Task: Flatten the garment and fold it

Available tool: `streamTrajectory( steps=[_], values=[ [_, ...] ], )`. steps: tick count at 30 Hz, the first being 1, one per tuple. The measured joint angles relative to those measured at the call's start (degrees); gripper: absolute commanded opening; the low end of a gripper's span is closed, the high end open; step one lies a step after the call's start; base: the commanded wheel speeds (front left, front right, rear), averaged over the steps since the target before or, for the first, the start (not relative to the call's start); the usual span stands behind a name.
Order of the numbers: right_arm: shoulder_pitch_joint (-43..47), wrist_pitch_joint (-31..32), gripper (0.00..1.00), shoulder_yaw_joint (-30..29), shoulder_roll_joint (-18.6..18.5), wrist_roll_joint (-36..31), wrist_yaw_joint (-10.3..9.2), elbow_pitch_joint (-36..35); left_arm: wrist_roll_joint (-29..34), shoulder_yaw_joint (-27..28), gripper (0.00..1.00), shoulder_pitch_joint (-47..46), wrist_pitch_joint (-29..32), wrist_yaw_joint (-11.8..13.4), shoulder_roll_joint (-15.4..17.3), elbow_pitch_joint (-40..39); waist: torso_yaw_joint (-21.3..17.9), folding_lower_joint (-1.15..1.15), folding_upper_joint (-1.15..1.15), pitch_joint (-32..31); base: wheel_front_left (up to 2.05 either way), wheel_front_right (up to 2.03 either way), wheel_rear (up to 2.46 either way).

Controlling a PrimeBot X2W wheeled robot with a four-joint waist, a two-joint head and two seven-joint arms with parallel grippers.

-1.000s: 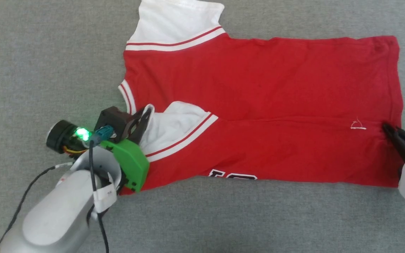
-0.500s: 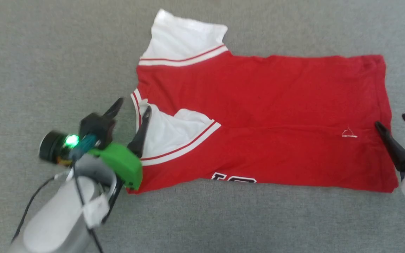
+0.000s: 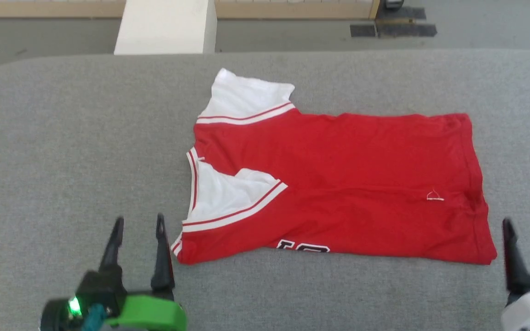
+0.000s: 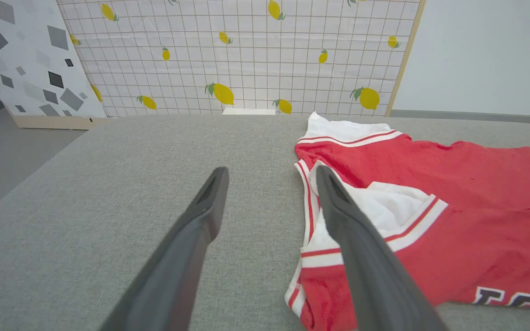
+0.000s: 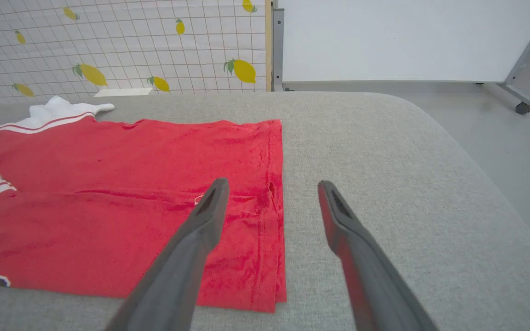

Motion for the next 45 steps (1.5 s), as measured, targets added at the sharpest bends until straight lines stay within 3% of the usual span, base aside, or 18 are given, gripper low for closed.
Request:
streamTrajectory(
  steps=[5,9,13,17,23,28,29,30,31,36,41,45],
  values=[
    [2.3,-1.6,1.0,0.0,3.6,-1.0,0.0,0.9,3.5,1.2,1.0,3.7,-0.2,-0.9,-3.6,0.7,0.4,0.0,0.0,-1.4,0.0,0.0,0.0],
    [2.1,-1.6,1.0,0.6,3.9,-1.1,0.0,0.9,4.3,0.4,1.0,3.1,0.3,-4.3,-3.4,3.4,0.6,0.0,0.0,-0.9,0.0,0.0,0.0],
    [0.9,-1.4,1.0,0.7,3.5,-1.2,0.0,0.6,3.0,-2.9,1.0,-1.2,9.5,-10.0,-0.9,6.5,0.9,0.0,0.0,0.2,0.0,0.0,0.0],
    [-0.4,-1.0,1.0,1.0,2.8,-1.1,0.0,0.4,2.2,-4.6,1.0,-6.7,17.8,-13.7,1.4,8.9,1.0,0.0,0.0,1.6,0.0,0.0,0.0],
    [-1.0,-0.8,1.0,1.8,2.2,-0.3,0.0,0.9,0.6,-6.2,1.0,-10.4,27.5,-15.7,2.7,11.8,0.7,0.0,0.0,4.4,0.0,0.0,0.0],
    [-1.9,-0.8,1.0,2.3,1.8,0.3,0.0,1.6,-1.7,-6.4,1.0,-12.0,31.4,-17.1,2.8,12.2,-0.1,0.0,0.0,6.3,0.0,0.0,0.0],
    [-1.9,-0.8,1.0,2.2,1.8,0.3,0.0,1.9,-2.3,-6.4,0.64,-12.2,32.4,-17.2,2.9,12.3,-0.3,0.0,0.0,6.6,0.0,0.0,0.0],
    [-2.0,-0.9,1.0,2.3,1.7,0.4,0.0,2.0,-2.8,-6.4,0.11,-12.4,33.2,-17.5,3.1,12.3,-0.5,0.0,0.0,6.8,0.0,0.0,0.0],
    [-2.1,-1.0,1.0,2.3,1.6,0.5,0.0,2.2,-3.3,-6.3,0.0,-12.5,33.8,-17.7,3.1,12.2,-0.7,0.0,0.0,7.0,0.0,0.0,0.0],
    [-3.6,-0.7,1.0,2.7,-0.3,0.5,0.0,2.5,-5.7,-5.8,0.0,-12.5,34.5,-18.7,3.1,11.4,-1.4,0.0,0.0,7.2,0.0,0.0,0.0],
    [-5.6,2.8,1.0,3.5,-3.5,0.9,0.0,2.7,-6.5,-3.4,0.0,-10.0,31.6,-16.1,3.0,9.0,-1.3,0.0,0.0,6.6,0.0,0.0,0.0],
    [-6.2,10.7,1.0,3.0,-5.6,2.1,0.0,4.1,-6.7,-1.4,0.0,-7.1,29.8,-13.6,4.0,6.2,-1.0,0.0,0.0,6.7,0.0,0.0,0.0]
  ],
)
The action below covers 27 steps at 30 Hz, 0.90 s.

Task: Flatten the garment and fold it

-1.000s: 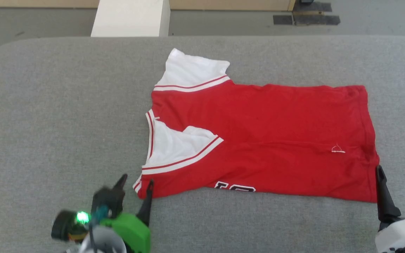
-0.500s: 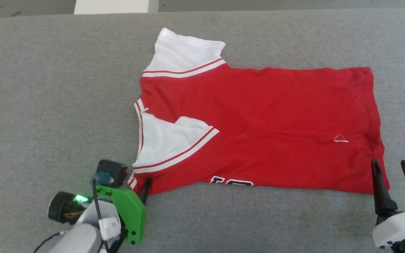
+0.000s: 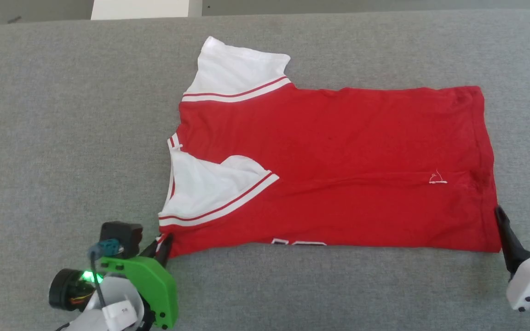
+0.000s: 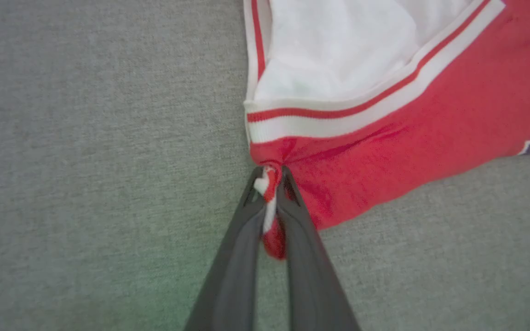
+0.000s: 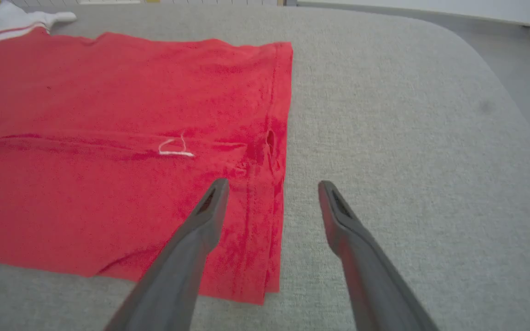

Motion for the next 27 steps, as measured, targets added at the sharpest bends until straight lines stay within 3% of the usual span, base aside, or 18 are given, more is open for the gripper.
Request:
streamTrajectory(
  steps=[5,12,14,23,27],
  values=[
    [0.4,10.3,1.0,-1.0,-0.4,1.3,0.0,1.2,0.0,0.6,0.0,0.9,-0.4,1.0,0.5,-2.7,0.9,0.0,0.0,0.9,0.0,0.0,0.0],
    [0.8,15.6,1.0,-0.1,-0.4,4.0,0.0,2.4,0.5,-0.1,0.0,0.8,-0.7,1.4,0.4,-3.6,2.0,0.0,0.0,2.5,0.0,0.0,0.0],
    [0.7,16.4,0.0,-0.3,-0.5,4.4,0.0,2.4,0.5,-0.3,0.0,0.7,-0.7,1.4,0.3,-3.6,2.2,0.0,0.0,2.7,0.0,0.0,0.0],
    [-0.4,17.1,0.0,0.9,-1.5,4.9,0.0,1.7,0.1,0.5,0.0,0.5,-0.6,1.5,0.4,-4.0,1.9,0.0,0.0,1.0,0.0,0.0,0.0],
    [-1.5,17.8,0.0,-0.2,-2.8,5.0,0.01,-1.0,-3.0,3.0,0.0,1.2,-0.1,2.3,0.6,-6.8,1.6,0.0,0.0,-0.6,0.0,0.0,0.0]
  ],
)
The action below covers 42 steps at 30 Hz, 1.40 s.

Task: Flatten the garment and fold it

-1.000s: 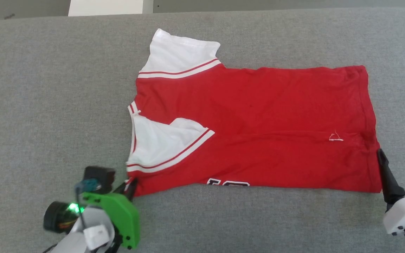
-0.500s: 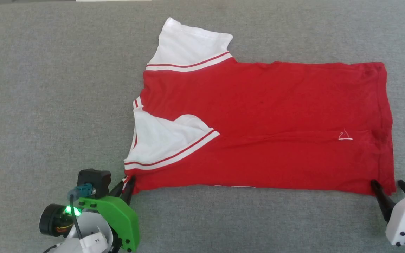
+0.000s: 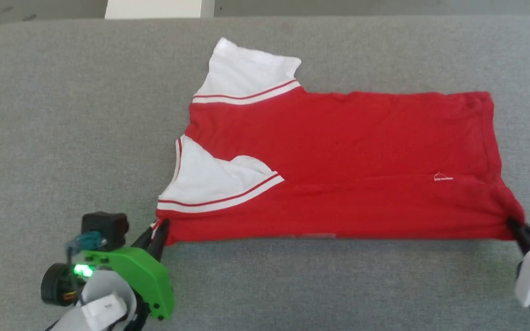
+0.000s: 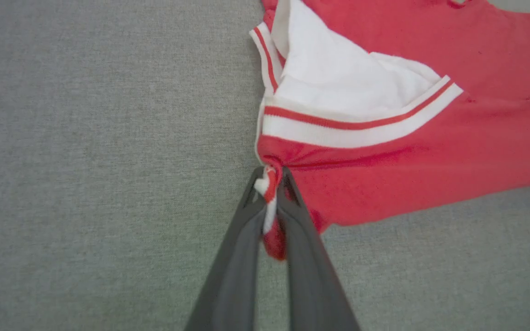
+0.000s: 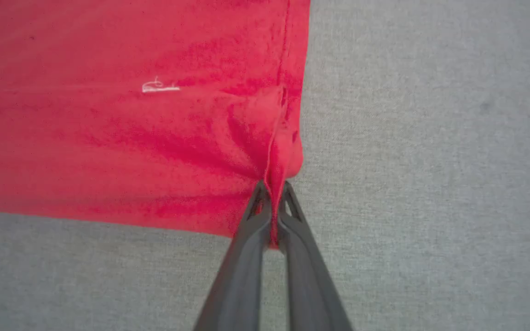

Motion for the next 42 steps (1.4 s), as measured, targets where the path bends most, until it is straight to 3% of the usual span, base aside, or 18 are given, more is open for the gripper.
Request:
streamTrajectory(
  steps=[4,8,11,17,18,19,20,21,22,29,34,39,41,42],
  values=[
    [0.3,1.2,0.0,-1.9,-0.2,0.0,0.03,-2.7,-1.7,1.4,0.0,3.9,1.5,1.8,1.5,-3.0,-0.1,0.0,0.0,-1.8,0.0,0.0,0.0],
    [3.6,2.7,0.0,-4.2,2.1,0.0,0.03,-4.5,-3.8,1.9,0.0,9.8,1.9,4.0,1.6,-5.7,-0.1,0.0,0.0,-3.0,0.0,0.0,0.0],
    [7.2,3.1,0.0,-5.8,3.9,-0.2,0.04,-4.6,-5.3,1.8,0.0,13.4,1.2,4.8,0.3,-6.2,0.3,0.0,0.0,-3.0,0.0,0.0,0.0],
    [11.1,2.4,0.0,-7.1,7.1,-0.7,0.02,-3.4,-7.5,0.5,0.0,16.1,-1.7,4.1,-3.6,-2.3,1.1,0.0,0.0,-2.5,0.0,0.0,0.0],
    [11.0,1.8,0.0,-7.0,7.3,-0.9,0.02,-3.1,-7.7,0.4,0.02,16.0,-2.5,3.6,-4.4,-1.4,1.2,0.0,0.0,-2.4,0.0,0.0,0.0],
    [11.0,1.1,0.0,-6.8,7.4,-0.9,0.02,-2.8,-7.7,0.3,0.17,15.7,-3.3,3.1,-5.1,-0.3,1.3,0.0,0.0,-2.4,0.0,0.0,0.0],
    [11.0,0.5,0.36,-6.5,7.4,-1.0,0.02,-2.6,-7.7,0.3,0.45,15.5,-3.8,2.8,-5.6,0.6,1.4,0.0,0.0,-2.5,0.0,0.0,0.0],
    [10.9,-0.3,1.0,-5.9,7.2,-1.3,0.02,-2.4,-7.7,0.4,0.64,15.2,-4.5,2.4,-6.1,1.6,1.4,0.0,0.0,-2.5,0.0,0.0,0.0],
    [10.8,-1.1,1.0,-5.5,7.0,-1.6,0.02,-2.1,-7.7,0.5,1.0,14.6,-5.2,2.0,-6.5,2.6,1.4,0.0,0.0,-2.7,0.0,0.0,0.0],
    [9.3,-4.1,1.0,-4.8,6.4,-1.9,0.01,-2.1,-7.8,3.8,1.0,12.6,-9.7,0.9,-6.7,4.0,1.2,0.0,0.0,-4.4,0.0,0.0,0.0],
    [7.7,-9.0,1.0,-6.8,7.6,-2.8,0.0,-6.2,-3.3,8.1,1.0,9.6,-15.1,2.0,-2.8,-1.6,0.6,0.0,0.0,-4.6,0.0,0.0,0.0],
    [5.0,-13.0,1.0,-6.8,10.3,-5.5,0.0,-9.4,5.5,9.9,1.0,-1.4,-16.6,3.0,3.0,-7.8,0.0,0.0,0.0,-2.6,0.0,0.0,0.0],
    [4.1,-14.0,1.0,-6.2,10.6,-6.3,0.0,-10.1,7.4,9.5,1.0,-7.7,-15.5,1.6,4.2,-7.7,-0.3,0.0,0.0,-1.4,0.0,0.0,0.0],
    [3.3,-14.8,1.0,-5.7,10.8,-6.5,0.0,-10.6,8.4,8.2,1.0,-15.1,-13.5,-0.4,4.5,-6.0,-0.7,0.0,0.0,0.0,0.0,0.0,0.0]
  ],
)
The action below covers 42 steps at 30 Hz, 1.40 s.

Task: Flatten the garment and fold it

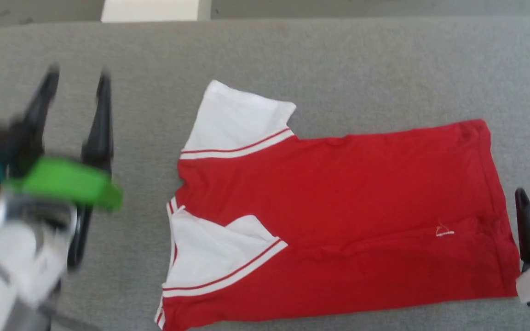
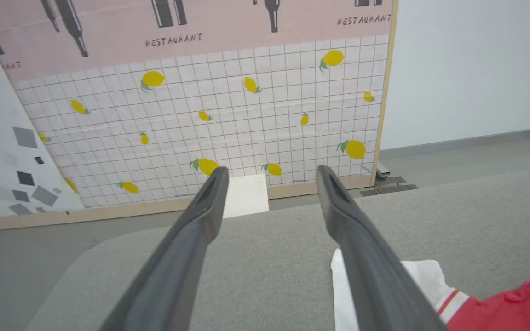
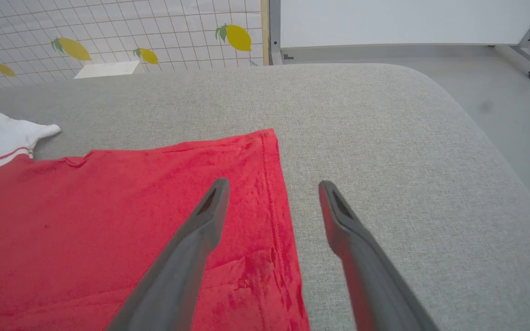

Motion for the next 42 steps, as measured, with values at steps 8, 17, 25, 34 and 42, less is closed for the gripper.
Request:
streamTrajectory(
  steps=[8,17,25,34,42],
  values=[
    [-4.4,-1.3,1.0,2.7,-0.3,-0.4,0.0,-0.4,0.6,-7.4,1.0,-21.1,11.5,-10.7,-0.7,13.4,-1.4,0.0,0.0,6.5,0.0,0.0,0.0],
    [-6.9,-1.7,1.0,3.9,-0.9,-0.2,0.0,0.6,-2.9,-12.9,1.0,-27.0,23.7,-18.2,-1.4,24.8,-4.0,0.01,0.0,12.9,0.0,0.0,0.0],
    [-8.2,-1.7,1.0,4.3,-1.2,-0.1,0.0,1.2,-4.2,-12.9,1.0,-29.1,24.9,-18.5,-1.4,27.9,-6.3,0.01,0.0,16.5,0.0,0.0,0.0],
    [-9.3,-1.9,1.0,3.5,-2.4,0.4,0.0,1.0,-5.1,-13.1,0.0,-30.8,25.2,-19.3,-2.1,29.7,-7.3,0.0,0.0,18.3,0.0,0.0,0.0],
    [-18.3,1.7,1.0,4.5,-8.8,4.1,0.0,-2.2,-5.1,-14.0,0.0,-30.0,24.0,-19.5,-2.8,31.6,-6.2,0.0,0.0,15.5,0.0,0.0,0.0]
  ],
)
